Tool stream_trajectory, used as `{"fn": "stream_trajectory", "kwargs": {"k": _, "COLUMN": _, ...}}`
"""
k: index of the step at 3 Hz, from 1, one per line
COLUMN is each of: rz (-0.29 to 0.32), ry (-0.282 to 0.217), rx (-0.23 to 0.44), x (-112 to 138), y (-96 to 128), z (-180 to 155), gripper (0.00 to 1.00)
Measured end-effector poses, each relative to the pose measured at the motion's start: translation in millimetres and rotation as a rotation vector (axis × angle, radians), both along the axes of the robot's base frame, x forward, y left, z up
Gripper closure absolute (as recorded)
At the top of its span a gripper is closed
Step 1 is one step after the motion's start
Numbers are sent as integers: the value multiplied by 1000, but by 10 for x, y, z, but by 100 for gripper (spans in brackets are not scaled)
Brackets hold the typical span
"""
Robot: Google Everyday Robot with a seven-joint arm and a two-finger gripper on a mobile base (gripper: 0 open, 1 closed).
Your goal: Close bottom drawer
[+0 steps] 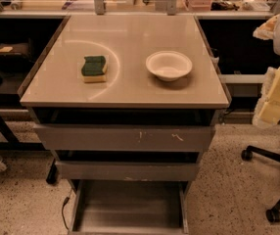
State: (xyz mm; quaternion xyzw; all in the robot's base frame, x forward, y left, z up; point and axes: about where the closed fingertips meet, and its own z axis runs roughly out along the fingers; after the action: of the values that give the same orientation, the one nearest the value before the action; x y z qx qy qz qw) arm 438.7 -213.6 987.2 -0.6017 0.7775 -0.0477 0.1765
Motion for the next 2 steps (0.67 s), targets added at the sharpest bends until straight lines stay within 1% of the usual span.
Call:
{"fn": "stream_trajectory", "kwargs": {"k": 1, "rz": 0, "ry": 0, "rx": 0, "x": 0, "y": 0, "z": 0, "gripper": 0}}
{"fn": "stream_trajectory", "kwargs": {"k": 2, "rz": 0, "ry": 0, "rx": 0, "x": 0, "y": 0, "z": 0, "gripper": 18}}
